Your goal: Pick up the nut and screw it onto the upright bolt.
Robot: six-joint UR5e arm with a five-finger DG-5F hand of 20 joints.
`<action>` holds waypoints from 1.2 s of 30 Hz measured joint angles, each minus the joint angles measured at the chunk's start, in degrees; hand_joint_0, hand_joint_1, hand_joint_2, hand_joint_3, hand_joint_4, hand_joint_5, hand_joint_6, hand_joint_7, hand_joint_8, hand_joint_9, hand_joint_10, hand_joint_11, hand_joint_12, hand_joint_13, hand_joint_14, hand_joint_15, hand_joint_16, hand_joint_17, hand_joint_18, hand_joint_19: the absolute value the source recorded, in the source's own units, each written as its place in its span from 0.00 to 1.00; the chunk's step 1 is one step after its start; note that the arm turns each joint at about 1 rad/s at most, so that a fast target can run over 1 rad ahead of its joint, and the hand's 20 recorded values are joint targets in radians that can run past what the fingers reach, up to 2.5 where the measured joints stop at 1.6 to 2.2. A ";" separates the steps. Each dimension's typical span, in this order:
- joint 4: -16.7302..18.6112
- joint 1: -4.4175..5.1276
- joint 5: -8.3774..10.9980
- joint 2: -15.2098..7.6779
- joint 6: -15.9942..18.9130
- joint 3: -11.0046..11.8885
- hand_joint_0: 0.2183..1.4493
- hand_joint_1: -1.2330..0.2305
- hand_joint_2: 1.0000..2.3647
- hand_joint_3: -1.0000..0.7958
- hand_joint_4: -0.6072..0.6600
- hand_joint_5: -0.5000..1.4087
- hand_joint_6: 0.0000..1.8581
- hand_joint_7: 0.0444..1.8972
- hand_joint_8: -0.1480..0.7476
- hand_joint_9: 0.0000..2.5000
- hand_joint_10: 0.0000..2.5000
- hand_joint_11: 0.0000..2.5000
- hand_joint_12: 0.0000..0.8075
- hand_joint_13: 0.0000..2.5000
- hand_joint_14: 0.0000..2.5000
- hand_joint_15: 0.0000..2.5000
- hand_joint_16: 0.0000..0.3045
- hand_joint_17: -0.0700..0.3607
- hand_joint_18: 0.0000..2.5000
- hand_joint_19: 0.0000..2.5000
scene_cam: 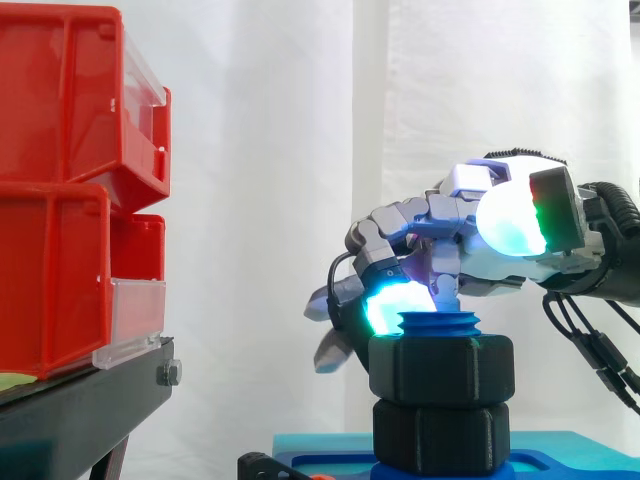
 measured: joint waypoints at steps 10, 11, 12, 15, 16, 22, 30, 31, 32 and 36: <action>0.80 -0.04 -0.03 0.03 0.00 0.05 0.23 0.67 0.00 0.28 0.67 0.25 0.27 0.52 0.42 0.42 0.00 0.00 0.34 0.16 0.00 0.00 0.10 0.33 0.00 0.00; 0.89 -0.02 -0.05 0.04 0.03 0.11 0.22 0.67 0.00 0.28 0.68 0.23 0.27 0.46 0.42 0.39 0.00 0.00 0.36 0.15 0.00 0.00 0.11 0.34 0.00 0.00; 0.94 -0.01 -0.06 0.04 0.04 0.16 0.22 0.66 0.00 0.28 0.66 0.22 0.27 0.43 0.42 0.37 0.00 0.00 0.36 0.14 0.00 0.00 0.11 0.34 0.00 0.00; 0.96 -0.04 -0.32 0.03 0.07 0.61 0.20 0.66 0.00 0.28 0.63 0.19 0.27 0.36 0.42 0.33 0.00 0.00 0.39 0.11 0.00 0.00 0.13 0.37 0.00 0.00; 0.99 -0.04 -0.52 0.04 0.08 0.81 0.20 0.66 0.00 0.28 0.63 0.19 0.27 0.35 0.42 0.33 0.00 0.00 0.39 0.11 0.00 0.00 0.13 0.37 0.00 0.00; 0.90 -0.06 -1.19 0.02 0.09 1.53 0.20 0.65 0.00 0.28 0.63 0.19 0.27 0.34 0.43 0.32 0.00 0.00 0.39 0.11 0.00 0.00 0.14 0.38 0.00 0.00; 0.23 0.27 -1.61 -0.02 0.09 0.95 0.20 0.65 0.00 0.28 0.63 0.19 0.27 0.34 0.43 0.32 0.00 0.00 0.40 0.10 0.00 0.00 0.14 0.39 0.00 0.00; 0.23 0.36 -1.57 -0.01 0.09 0.71 0.20 0.65 0.00 0.28 0.63 0.19 0.27 0.34 0.43 0.32 0.00 0.00 0.40 0.10 0.00 0.00 0.14 0.39 0.00 0.00; 0.24 0.43 -1.53 -0.01 0.09 0.52 0.20 0.65 0.00 0.28 0.63 0.19 0.27 0.34 0.43 0.31 0.00 0.00 0.40 0.10 0.00 0.00 0.14 0.39 0.00 0.00; 0.37 0.87 -1.07 -0.01 0.09 -0.32 0.20 0.65 0.00 0.28 0.63 0.19 0.27 0.34 0.43 0.31 0.00 0.00 0.40 0.10 0.00 0.00 0.14 0.39 0.00 0.00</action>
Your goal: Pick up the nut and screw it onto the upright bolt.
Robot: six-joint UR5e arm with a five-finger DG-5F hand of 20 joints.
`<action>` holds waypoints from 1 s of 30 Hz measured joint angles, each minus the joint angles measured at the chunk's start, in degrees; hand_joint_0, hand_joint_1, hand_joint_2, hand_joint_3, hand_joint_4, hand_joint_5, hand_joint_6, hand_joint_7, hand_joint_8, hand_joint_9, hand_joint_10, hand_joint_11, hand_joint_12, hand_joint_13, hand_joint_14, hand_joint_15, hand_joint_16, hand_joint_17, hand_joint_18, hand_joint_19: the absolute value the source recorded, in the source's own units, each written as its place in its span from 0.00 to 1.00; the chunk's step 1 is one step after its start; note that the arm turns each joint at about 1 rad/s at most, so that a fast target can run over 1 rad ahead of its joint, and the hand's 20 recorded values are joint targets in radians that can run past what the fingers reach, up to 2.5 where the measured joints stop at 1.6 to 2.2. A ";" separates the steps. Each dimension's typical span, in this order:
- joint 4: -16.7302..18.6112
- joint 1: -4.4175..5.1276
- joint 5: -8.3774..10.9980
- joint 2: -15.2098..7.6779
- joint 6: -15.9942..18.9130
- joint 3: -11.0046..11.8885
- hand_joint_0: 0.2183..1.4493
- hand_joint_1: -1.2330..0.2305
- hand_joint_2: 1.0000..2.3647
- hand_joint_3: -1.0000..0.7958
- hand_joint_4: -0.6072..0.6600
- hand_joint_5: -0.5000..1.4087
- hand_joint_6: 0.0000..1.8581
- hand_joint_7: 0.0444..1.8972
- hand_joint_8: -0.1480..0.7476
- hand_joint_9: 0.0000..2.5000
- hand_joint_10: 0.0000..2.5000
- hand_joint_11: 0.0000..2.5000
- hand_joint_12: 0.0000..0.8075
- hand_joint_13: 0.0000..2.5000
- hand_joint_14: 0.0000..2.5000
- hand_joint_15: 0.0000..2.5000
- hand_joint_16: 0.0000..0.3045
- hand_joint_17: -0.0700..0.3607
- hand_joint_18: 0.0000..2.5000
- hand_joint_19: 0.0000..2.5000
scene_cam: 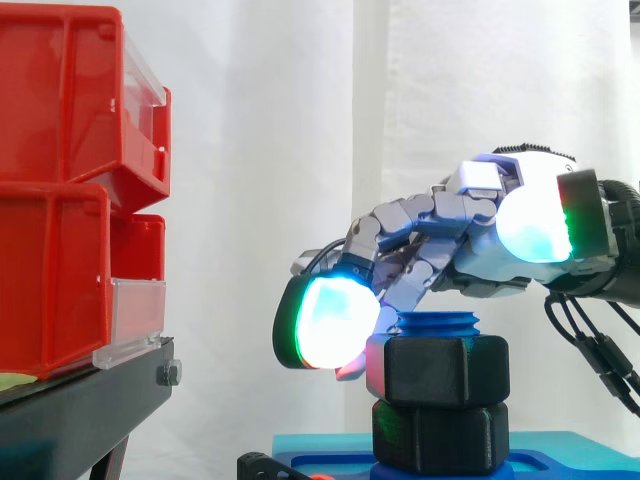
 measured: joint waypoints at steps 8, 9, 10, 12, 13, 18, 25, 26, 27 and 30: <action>0.91 0.77 0.83 0.01 0.00 -0.53 0.20 0.65 0.00 0.28 0.63 0.19 0.27 0.35 0.43 0.31 0.00 0.00 0.40 0.11 0.00 0.00 0.14 0.39 0.00 0.00; 0.96 0.79 0.84 0.01 0.00 -0.53 0.20 0.65 0.00 0.28 0.64 0.19 0.27 0.36 0.44 0.31 0.00 0.00 0.40 0.11 0.00 0.00 0.14 0.39 0.00 0.00; 0.99 0.80 0.85 0.00 0.00 -0.54 0.20 0.65 0.00 0.28 0.64 0.20 0.27 0.37 0.44 0.31 0.00 0.00 0.40 0.11 0.00 0.00 0.14 0.39 0.00 0.00; 0.95 0.84 0.86 0.00 0.00 -0.54 0.20 0.65 0.00 0.28 0.64 0.20 0.27 0.39 0.44 0.32 0.00 0.00 0.40 0.12 0.00 0.00 0.14 0.39 0.00 0.00; 0.90 0.86 0.88 -0.01 0.00 -0.54 0.20 0.65 0.00 0.28 0.65 0.20 0.27 0.40 0.45 0.32 0.00 0.00 0.41 0.12 0.00 0.00 0.14 0.39 0.00 0.00; 0.62 0.90 0.92 -0.01 0.00 -0.56 0.21 0.65 0.00 0.28 0.67 0.21 0.27 0.44 0.45 0.34 0.00 0.00 0.41 0.13 0.00 0.00 0.14 0.39 0.00 0.00; 0.75 0.88 0.89 -0.02 0.00 -0.56 0.21 0.66 0.00 0.28 0.68 0.23 0.27 0.51 0.47 0.37 0.00 0.00 0.40 0.15 0.00 0.00 0.14 0.38 0.00 0.00; 0.70 0.82 0.88 -0.02 0.00 -0.55 0.21 0.66 0.00 0.28 0.68 0.23 0.27 0.53 0.47 0.37 0.00 0.00 0.40 0.16 0.00 0.00 0.14 0.38 0.00 0.00; 0.66 0.75 0.85 -0.02 0.00 -0.55 0.21 0.66 0.00 0.28 0.67 0.24 0.27 0.55 0.47 0.38 0.00 0.00 0.40 0.16 0.00 0.00 0.14 0.38 0.00 0.00; 0.58 0.49 0.74 -0.02 0.00 -0.56 0.22 0.66 0.00 0.28 0.66 0.24 0.27 0.58 0.47 0.40 0.00 0.00 0.40 0.17 0.00 0.00 0.14 0.38 0.00 0.00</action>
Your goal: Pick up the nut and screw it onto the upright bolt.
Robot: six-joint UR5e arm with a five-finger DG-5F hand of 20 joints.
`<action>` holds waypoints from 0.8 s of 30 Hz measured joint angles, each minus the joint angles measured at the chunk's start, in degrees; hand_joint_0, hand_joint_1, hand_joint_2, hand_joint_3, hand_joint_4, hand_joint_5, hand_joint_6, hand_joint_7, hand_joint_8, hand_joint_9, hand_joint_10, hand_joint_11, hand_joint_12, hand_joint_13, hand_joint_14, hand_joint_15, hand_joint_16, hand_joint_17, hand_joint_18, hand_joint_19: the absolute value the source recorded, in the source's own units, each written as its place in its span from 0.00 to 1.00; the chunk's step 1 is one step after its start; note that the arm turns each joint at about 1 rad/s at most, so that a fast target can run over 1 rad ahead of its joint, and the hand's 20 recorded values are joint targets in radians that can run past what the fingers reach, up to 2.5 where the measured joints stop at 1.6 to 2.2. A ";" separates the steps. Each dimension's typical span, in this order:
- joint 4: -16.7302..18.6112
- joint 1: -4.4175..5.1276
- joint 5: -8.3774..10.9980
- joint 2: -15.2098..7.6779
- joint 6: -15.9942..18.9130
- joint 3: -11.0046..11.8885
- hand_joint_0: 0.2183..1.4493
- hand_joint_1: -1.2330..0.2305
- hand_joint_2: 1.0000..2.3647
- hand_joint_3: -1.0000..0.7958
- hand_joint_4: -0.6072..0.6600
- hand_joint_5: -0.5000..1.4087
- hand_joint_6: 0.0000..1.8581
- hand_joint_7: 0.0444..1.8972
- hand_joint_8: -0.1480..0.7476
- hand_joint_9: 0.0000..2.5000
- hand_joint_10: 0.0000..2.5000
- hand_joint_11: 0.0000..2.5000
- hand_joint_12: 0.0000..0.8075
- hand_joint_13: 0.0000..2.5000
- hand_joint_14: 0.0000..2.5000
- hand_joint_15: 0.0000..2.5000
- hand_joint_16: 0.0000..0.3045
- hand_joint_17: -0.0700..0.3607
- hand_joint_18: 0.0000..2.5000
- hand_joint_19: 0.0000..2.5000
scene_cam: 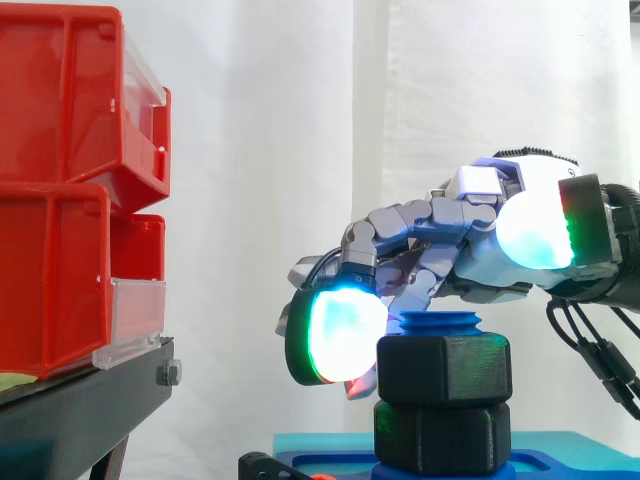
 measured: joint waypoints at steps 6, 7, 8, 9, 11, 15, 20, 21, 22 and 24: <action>0.04 -0.38 -0.12 0.00 0.00 0.00 0.22 0.66 0.00 0.28 0.64 0.27 0.27 0.70 0.48 0.45 0.00 0.00 0.39 0.21 0.00 0.00 0.13 0.37 0.03 0.00; 0.07 -0.44 -0.14 0.00 0.00 0.00 0.22 0.66 0.00 0.28 0.64 0.27 0.27 0.71 0.48 0.45 0.00 0.00 0.38 0.21 0.00 0.00 0.13 0.37 0.04 0.00; 0.11 -0.48 -0.16 0.01 0.00 0.00 0.23 0.66 0.00 0.28 0.63 0.28 0.27 0.73 0.48 0.47 0.00 0.00 0.38 0.22 0.00 0.00 0.13 0.37 0.05 0.00; 0.15 -0.53 -0.20 0.02 0.00 0.00 0.23 0.66 0.00 0.28 0.63 0.28 0.27 0.73 0.48 0.48 0.00 0.00 0.37 0.23 0.00 0.00 0.13 0.36 0.06 0.00; 0.24 -0.61 -0.29 0.03 0.00 0.00 0.23 0.66 0.00 0.28 0.62 0.29 0.27 0.75 0.48 0.50 0.00 0.00 0.36 0.25 0.00 0.00 0.12 0.36 0.08 0.00; 0.53 -0.68 -0.44 0.01 0.00 0.00 0.24 0.66 0.00 0.28 0.60 0.30 0.27 0.79 0.46 0.54 0.00 0.00 0.34 0.29 0.00 0.00 0.12 0.35 0.14 0.00; 0.60 -0.81 -0.48 0.01 0.00 0.00 0.24 0.65 0.00 0.28 0.57 0.30 0.29 0.76 0.43 0.63 0.00 0.02 0.31 0.36 0.00 0.01 0.10 0.32 0.21 0.02; 0.60 -0.85 -0.48 0.00 0.00 0.00 0.24 0.65 0.00 0.28 0.56 0.31 0.29 0.75 0.43 0.64 0.00 0.03 0.31 0.37 0.00 0.01 0.10 0.31 0.23 0.03; 0.62 -0.89 -0.49 0.00 0.00 0.00 0.24 0.65 0.00 0.28 0.56 0.31 0.30 0.74 0.42 0.65 0.00 0.04 0.30 0.38 0.00 0.01 0.09 0.31 0.24 0.04; 0.68 -0.96 -0.49 0.00 0.00 0.00 0.24 0.65 0.00 0.28 0.55 0.31 0.30 0.73 0.41 0.68 0.00 0.05 0.30 0.40 0.00 0.01 0.09 0.30 0.27 0.05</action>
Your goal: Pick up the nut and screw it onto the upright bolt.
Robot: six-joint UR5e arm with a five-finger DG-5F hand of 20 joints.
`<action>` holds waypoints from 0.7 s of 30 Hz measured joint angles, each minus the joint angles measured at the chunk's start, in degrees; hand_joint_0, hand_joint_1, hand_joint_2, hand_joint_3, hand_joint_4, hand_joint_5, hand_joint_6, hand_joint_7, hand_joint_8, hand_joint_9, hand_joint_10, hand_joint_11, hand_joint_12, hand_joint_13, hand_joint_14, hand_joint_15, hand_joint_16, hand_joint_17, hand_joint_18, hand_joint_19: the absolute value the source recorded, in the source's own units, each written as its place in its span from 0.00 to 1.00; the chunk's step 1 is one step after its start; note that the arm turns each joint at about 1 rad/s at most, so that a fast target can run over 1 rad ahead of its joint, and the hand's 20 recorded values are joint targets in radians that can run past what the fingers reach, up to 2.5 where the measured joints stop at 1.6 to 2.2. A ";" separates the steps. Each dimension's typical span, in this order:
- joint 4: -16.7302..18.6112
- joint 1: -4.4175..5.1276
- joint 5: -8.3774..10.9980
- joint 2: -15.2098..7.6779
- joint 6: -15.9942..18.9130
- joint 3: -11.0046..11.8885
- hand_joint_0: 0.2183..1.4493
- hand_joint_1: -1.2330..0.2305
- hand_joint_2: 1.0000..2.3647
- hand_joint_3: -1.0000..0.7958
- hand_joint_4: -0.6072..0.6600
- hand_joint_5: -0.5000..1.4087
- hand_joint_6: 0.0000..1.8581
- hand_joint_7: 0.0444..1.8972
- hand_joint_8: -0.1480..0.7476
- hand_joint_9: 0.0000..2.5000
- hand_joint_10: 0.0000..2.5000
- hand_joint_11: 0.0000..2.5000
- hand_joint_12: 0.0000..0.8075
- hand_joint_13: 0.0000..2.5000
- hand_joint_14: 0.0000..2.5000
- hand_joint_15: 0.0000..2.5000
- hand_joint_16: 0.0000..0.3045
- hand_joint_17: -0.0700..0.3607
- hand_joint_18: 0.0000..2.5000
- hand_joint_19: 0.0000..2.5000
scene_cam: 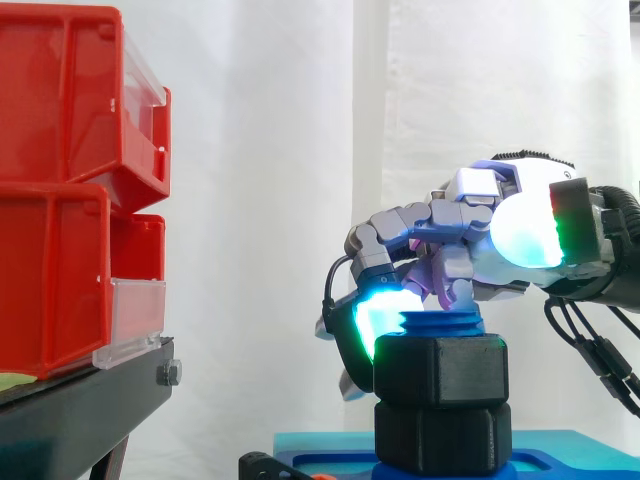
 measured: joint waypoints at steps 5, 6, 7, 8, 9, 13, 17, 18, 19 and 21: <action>0.10 -0.07 0.00 0.00 0.00 0.00 0.24 0.64 0.00 0.28 0.54 0.31 0.31 0.71 0.43 0.77 0.00 0.12 0.27 0.46 0.00 0.03 0.08 0.28 0.34 0.08; 0.12 -0.08 0.00 0.00 0.00 0.00 0.24 0.64 0.00 0.28 0.54 0.31 0.31 0.70 0.43 0.78 0.00 0.13 0.26 0.47 0.00 0.03 0.07 0.28 0.34 0.08; 0.13 -0.09 0.00 0.00 0.00 0.00 0.24 0.65 0.00 0.28 0.54 0.31 0.32 0.70 0.44 0.81 0.01 0.15 0.27 0.49 0.00 0.04 0.07 0.28 0.36 0.08; 0.14 -0.10 0.00 -0.01 0.00 0.00 0.24 0.65 0.00 0.28 0.54 0.31 0.32 0.69 0.44 0.82 0.01 0.16 0.27 0.50 0.00 0.04 0.07 0.27 0.37 0.09; 0.14 -0.10 0.00 0.00 0.00 0.00 0.24 0.65 0.00 0.28 0.54 0.31 0.32 0.69 0.45 0.83 0.01 0.18 0.27 0.51 0.00 0.04 0.07 0.27 0.38 0.09; 0.18 -0.27 -0.15 0.03 0.00 0.00 0.23 0.65 0.00 0.28 0.54 0.31 0.32 0.68 0.46 0.89 0.01 0.25 0.27 0.56 0.00 0.07 0.07 0.27 0.42 0.10; 0.36 -0.62 -0.50 0.06 0.00 0.11 0.23 0.64 0.00 0.28 0.54 0.31 0.33 0.67 0.52 0.94 0.01 0.31 0.29 0.62 0.00 0.08 0.06 0.26 0.44 0.10; 0.40 -0.71 -0.57 0.07 0.00 0.16 0.23 0.65 0.00 0.28 0.54 0.31 0.33 0.68 0.54 0.94 0.01 0.32 0.29 0.63 0.00 0.08 0.06 0.27 0.45 0.09; 0.43 -0.81 -0.66 0.06 0.00 0.24 0.23 0.65 0.00 0.28 0.53 0.30 0.32 0.69 0.54 0.94 0.01 0.32 0.28 0.63 0.00 0.08 0.07 0.27 0.43 0.09; 0.39 -0.94 -0.79 0.07 0.00 0.43 0.22 0.66 0.00 0.28 0.56 0.30 0.28 0.78 0.53 0.90 0.01 0.28 0.29 0.60 0.00 0.08 0.08 0.29 0.39 0.08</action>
